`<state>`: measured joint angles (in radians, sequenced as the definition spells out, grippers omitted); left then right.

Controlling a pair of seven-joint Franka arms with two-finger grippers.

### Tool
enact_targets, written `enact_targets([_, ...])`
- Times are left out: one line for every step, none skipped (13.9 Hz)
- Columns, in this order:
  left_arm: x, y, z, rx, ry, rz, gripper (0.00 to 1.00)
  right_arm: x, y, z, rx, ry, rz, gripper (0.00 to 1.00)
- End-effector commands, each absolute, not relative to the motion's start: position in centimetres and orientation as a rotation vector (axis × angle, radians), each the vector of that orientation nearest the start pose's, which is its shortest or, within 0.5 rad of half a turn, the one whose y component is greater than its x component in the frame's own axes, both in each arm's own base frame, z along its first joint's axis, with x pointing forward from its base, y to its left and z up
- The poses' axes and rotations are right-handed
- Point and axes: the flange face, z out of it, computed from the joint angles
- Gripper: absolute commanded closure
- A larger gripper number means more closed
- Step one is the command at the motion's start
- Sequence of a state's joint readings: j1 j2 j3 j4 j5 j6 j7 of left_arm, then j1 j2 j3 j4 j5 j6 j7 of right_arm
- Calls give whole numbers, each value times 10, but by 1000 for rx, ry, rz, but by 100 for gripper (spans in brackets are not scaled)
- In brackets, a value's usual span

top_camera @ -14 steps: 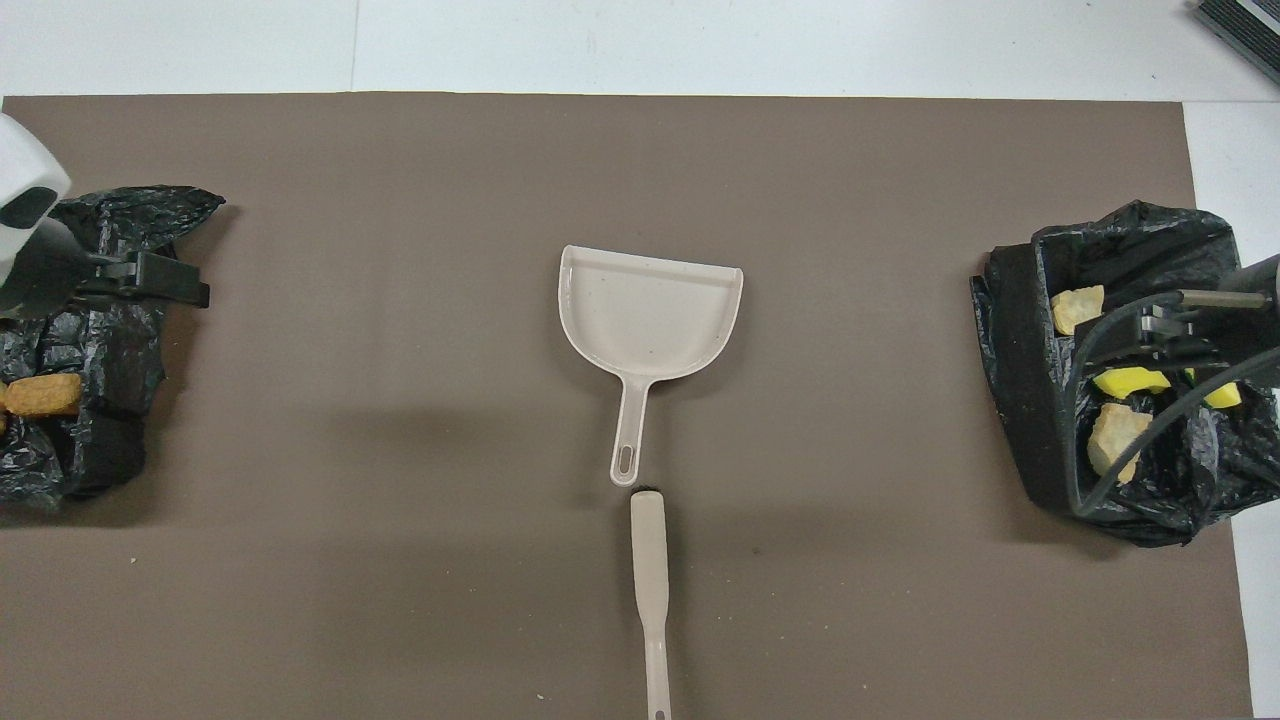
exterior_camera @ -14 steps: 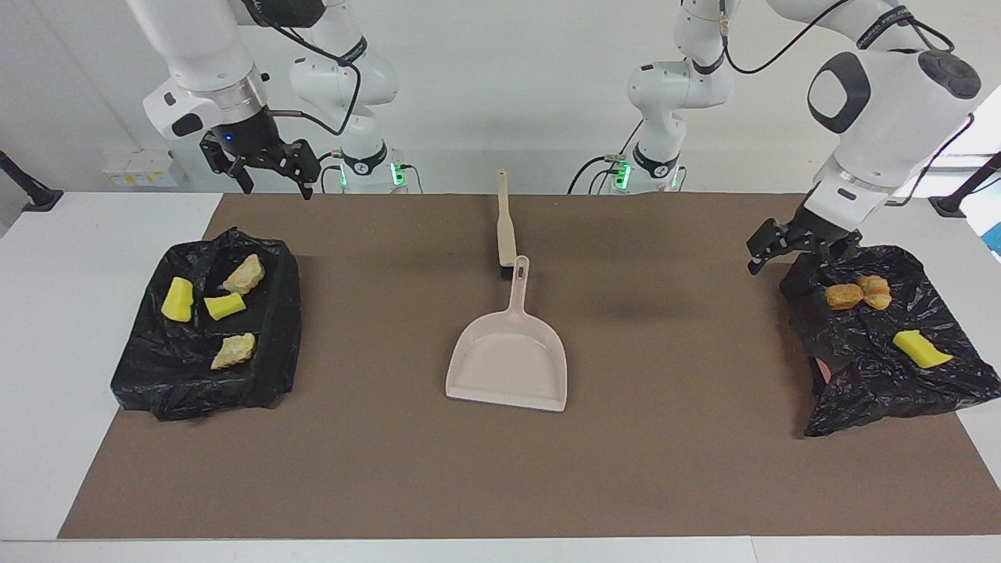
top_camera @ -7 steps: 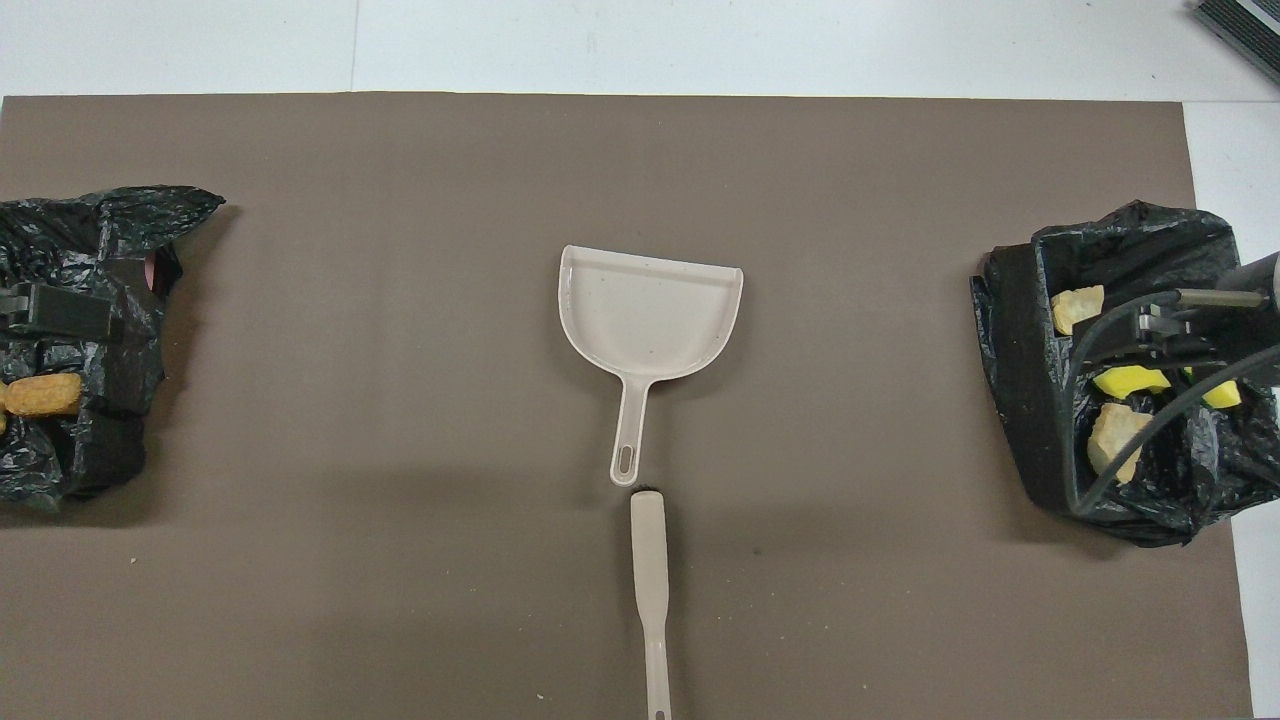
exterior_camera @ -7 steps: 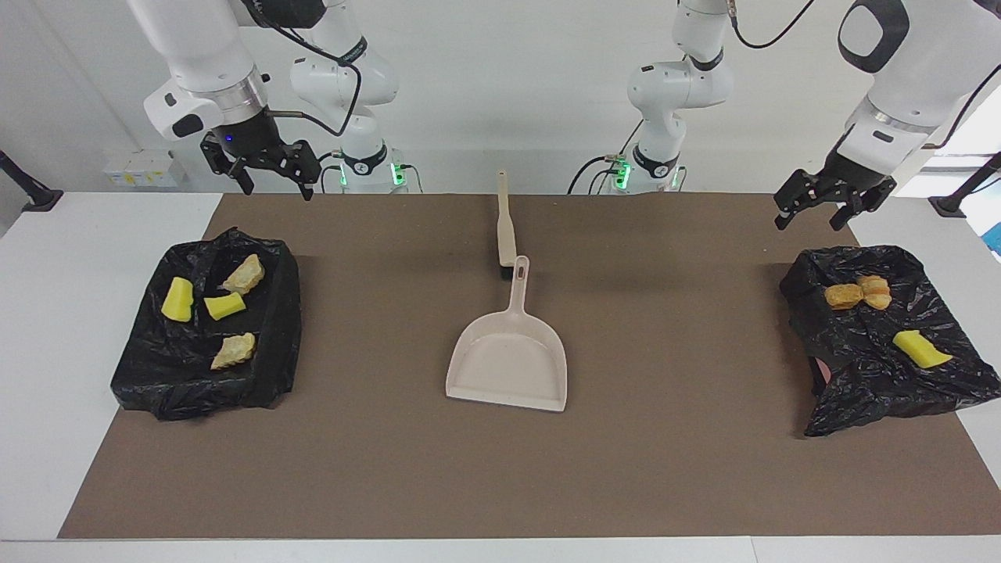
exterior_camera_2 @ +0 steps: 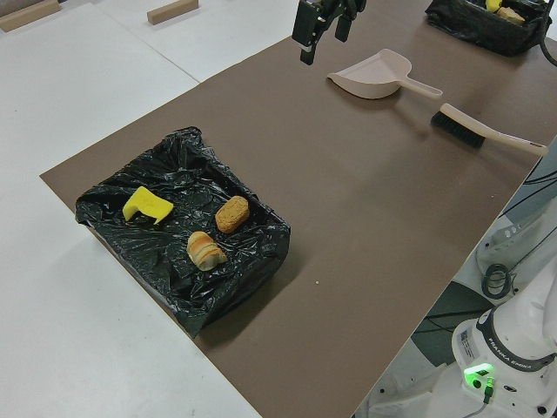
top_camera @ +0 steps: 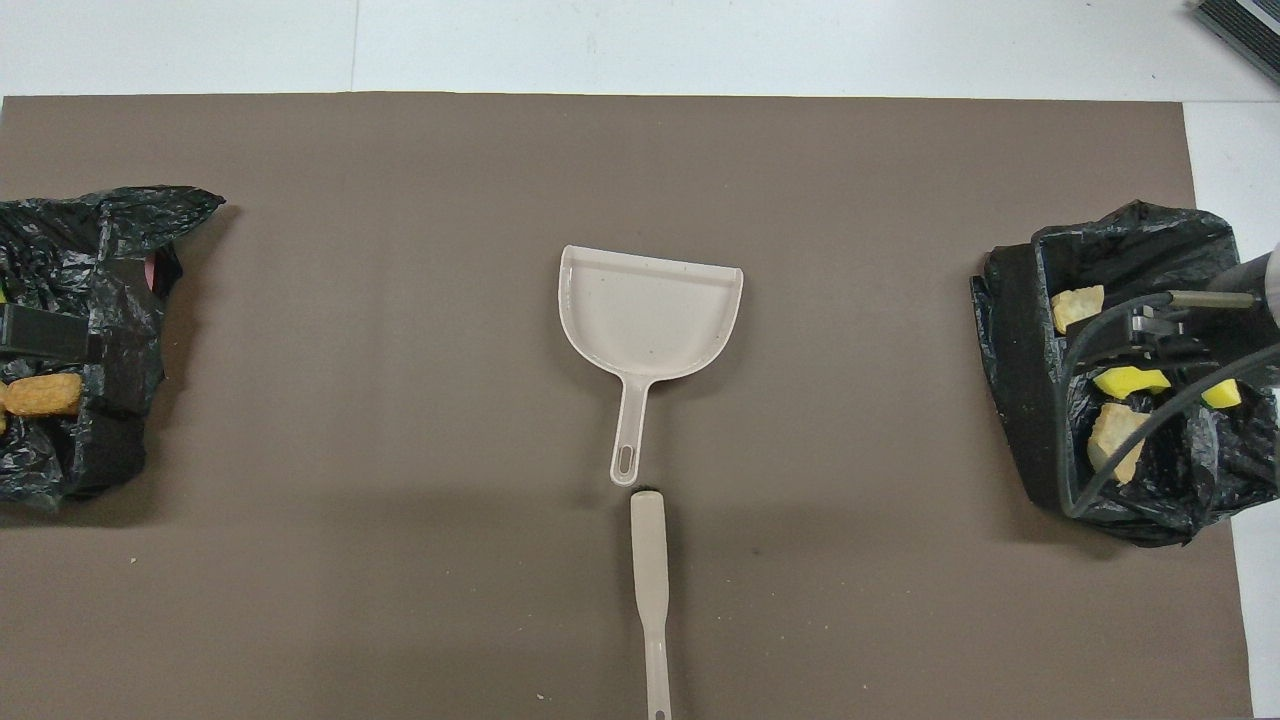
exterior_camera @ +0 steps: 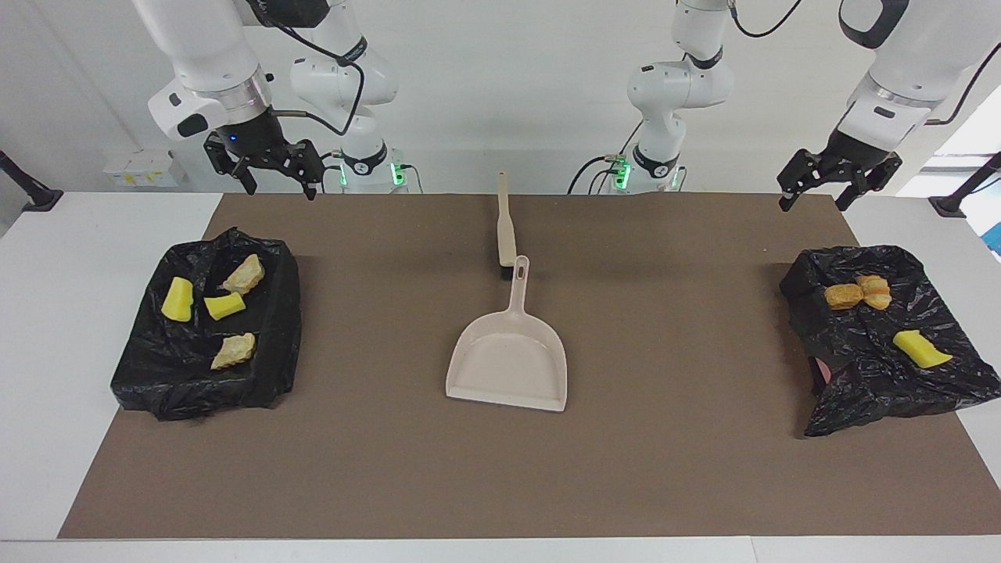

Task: Sweep and dump trash in bin

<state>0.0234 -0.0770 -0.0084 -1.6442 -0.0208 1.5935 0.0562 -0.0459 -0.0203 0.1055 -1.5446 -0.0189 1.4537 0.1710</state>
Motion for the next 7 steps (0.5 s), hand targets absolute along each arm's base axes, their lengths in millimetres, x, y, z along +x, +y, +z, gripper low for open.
enact_targets([528, 9, 636, -3145, 55, -27, 0, 537, 27, 640, -3144, 155, 89, 0])
enact_targets([528, 9, 635, -3145, 55, -22, 0, 537, 27, 639, -3144, 147, 91, 0])
enact_targets([528, 8, 635, -3145, 58, -22, 0, 537, 27, 639, -3144, 147, 91, 0])
enact_targets([528, 8, 635, -3145, 58, -22, 0, 536, 27, 640, -3145, 147, 89, 0])
enact_targets([528, 8, 635, -3145, 58, -22, 0, 536, 27, 640, -3145, 147, 89, 0])
enact_targets([528, 8, 635, -3145, 58, -22, 0, 536, 27, 639, -3145, 147, 91, 0])
enact_targets([528, 8, 635, -3145, 63, -24, 0, 536, 27, 639, -3145, 147, 91, 0])
